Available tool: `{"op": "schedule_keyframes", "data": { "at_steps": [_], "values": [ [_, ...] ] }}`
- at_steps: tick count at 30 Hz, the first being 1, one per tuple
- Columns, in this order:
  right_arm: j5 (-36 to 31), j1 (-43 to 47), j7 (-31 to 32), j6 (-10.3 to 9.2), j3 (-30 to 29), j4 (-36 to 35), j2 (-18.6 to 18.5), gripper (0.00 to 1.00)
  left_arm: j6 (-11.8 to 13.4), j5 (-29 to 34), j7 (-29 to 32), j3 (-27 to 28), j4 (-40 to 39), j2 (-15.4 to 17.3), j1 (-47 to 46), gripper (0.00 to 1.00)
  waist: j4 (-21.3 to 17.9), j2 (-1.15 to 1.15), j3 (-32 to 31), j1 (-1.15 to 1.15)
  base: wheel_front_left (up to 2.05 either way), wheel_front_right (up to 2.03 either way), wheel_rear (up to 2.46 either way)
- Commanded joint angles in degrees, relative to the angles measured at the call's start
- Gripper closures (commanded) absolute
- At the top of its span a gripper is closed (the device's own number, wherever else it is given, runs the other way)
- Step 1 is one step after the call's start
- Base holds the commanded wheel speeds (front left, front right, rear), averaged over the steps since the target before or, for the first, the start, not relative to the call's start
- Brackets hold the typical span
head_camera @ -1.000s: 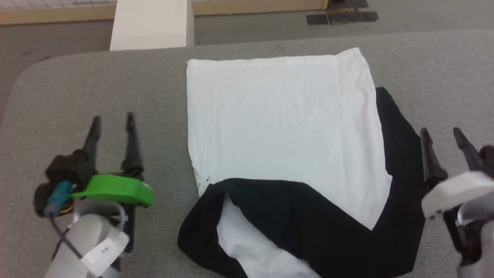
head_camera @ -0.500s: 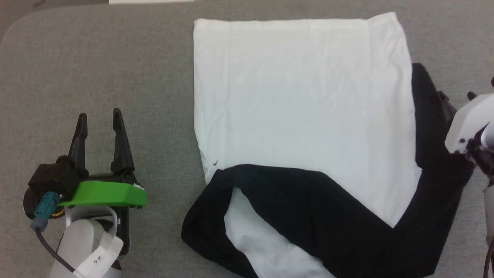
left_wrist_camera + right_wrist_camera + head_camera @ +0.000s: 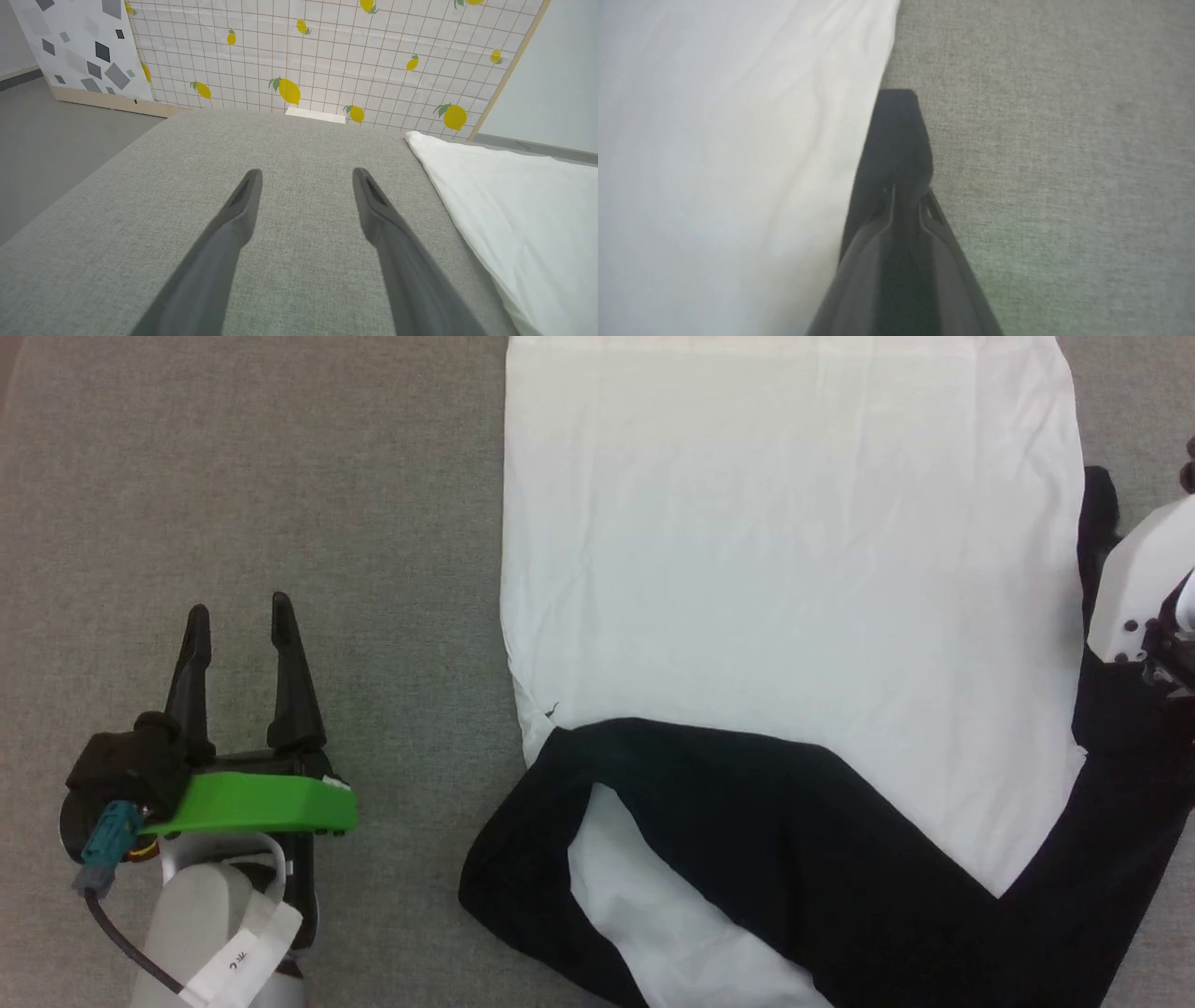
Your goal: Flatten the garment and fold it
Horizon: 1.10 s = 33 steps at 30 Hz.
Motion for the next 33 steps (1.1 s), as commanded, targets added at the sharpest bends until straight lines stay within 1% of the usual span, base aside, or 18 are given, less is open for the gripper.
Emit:
{"op": "schedule_keyframes", "data": {
  "at_steps": [1,4,8,10,11,12,15,18,22,24,26,28,29,31,33],
  "values": [
    [-0.1,2.6,-0.5,-0.09,-0.1,1.1,0.3,1.00,-0.6,0.9,-0.2,0.4,0.3,-0.5,-0.6,0.00,-0.5,0.00,-1.1,0.00,0.00,0.00,0.00],
    [-2.1,4.0,-4.9,-0.09,-4.4,0.5,0.2,1.00,-1.1,1.6,-0.2,1.1,0.6,-1.0,-0.2,0.00,-1.1,0.00,-2.8,0.00,0.00,0.00,0.00],
    [-5.7,7.0,-9.9,-0.09,-13.0,-1.0,1.7,1.00,-1.8,2.3,-0.2,1.7,1.3,-1.5,0.7,0.00,-2.4,0.00,-5.8,0.00,0.00,0.00,0.00],
    [-7.7,9.1,-11.6,-0.09,-17.4,-3.2,2.7,1.00,-2.1,2.6,-0.2,2.1,1.7,-1.6,1.3,0.00,-3.2,0.00,-7.6,0.00,0.00,0.00,0.00],
    [-9.0,10.3,-12.2,-0.09,-19.8,-4.8,3.3,1.00,-2.3,2.7,-0.2,2.3,1.9,-1.7,1.6,0.00,-3.6,0.00,-8.7,0.00,0.00,0.00,0.00],
    [-11.9,14.0,-12.7,-0.09,-24.4,-10.6,5.1,1.00,-2.7,3.0,-0.2,2.5,2.7,-2.0,2.7,0.00,-4.6,0.00,-11.3,0.00,0.00,0.00,0.00],
    [-13.7,18.0,-12.1,-0.09,-27.6,-18.4,7.1,1.00,-3.0,3.2,-0.2,2.6,3.3,-2.2,3.9,0.00,-5.3,0.00,-13.9,0.00,0.00,0.00,0.00],
    [-14.4,21.8,-11.0,-0.09,-28.3,-26.4,9.0,1.00,-3.2,3.4,-0.2,2.8,3.6,-2.3,5.2,0.00,-5.8,0.00,-15.8,0.00,0.00,0.00,0.00],
    [-14.6,27.1,-9.5,-0.09,-25.5,-37.8,11.2,1.00,-3.3,3.5,-0.2,2.8,3.7,-2.5,6.8,0.00,-6.0,0.00,-18.1,0.00,0.00,0.00,0.00],
    [-14.9,29.7,-8.7,-0.09,-23.1,-43.1,12.3,1.00,-3.5,3.6,-0.2,2.9,3.7,-2.6,7.4,0.00,-5.8,0.00,-18.8,0.00,0.00,0.00,0.00],
    [-15.2,32.3,-7.9,-0.09,-19.5,-47.8,13.2,1.00,-3.5,3.6,-0.2,2.9,3.5,-2.7,7.8,0.00,-5.6,0.00,-19.4,0.00,0.00,0.00,0.00],
    [-15.5,34.7,-6.8,-0.09,-14.6,-51.7,13.8,1.00,-3.6,3.6,-0.2,2.8,3.6,-2.7,8.0,0.00,-5.3,0.00,-19.7,0.00,0.00,0.00,0.00],
    [-15.6,36.2,-5.9,-0.09,-11.0,-53.1,13.5,1.00,-3.7,3.7,-0.2,2.7,3.6,-2.7,8.1,0.00,-5.1,0.00,-19.8,0.00,0.00,0.00,0.00],
    [-15.4,38.3,-4.4,-0.09,-4.1,-54.4,12.2,1.00,-3.8,3.7,-0.2,2.6,3.6,-2.8,8.1,0.00,-4.9,0.00,-19.9,0.00,0.00,0.00,0.00],
    [-14.8,39.4,-3.1,-0.09,3.4,-54.2,10.6,1.00,-3.9,3.6,-0.2,2.6,3.7,-2.8,8.1,0.00,-4.8,0.00,-19.7,0.00,0.00,0.00,0.00]
  ]
}}
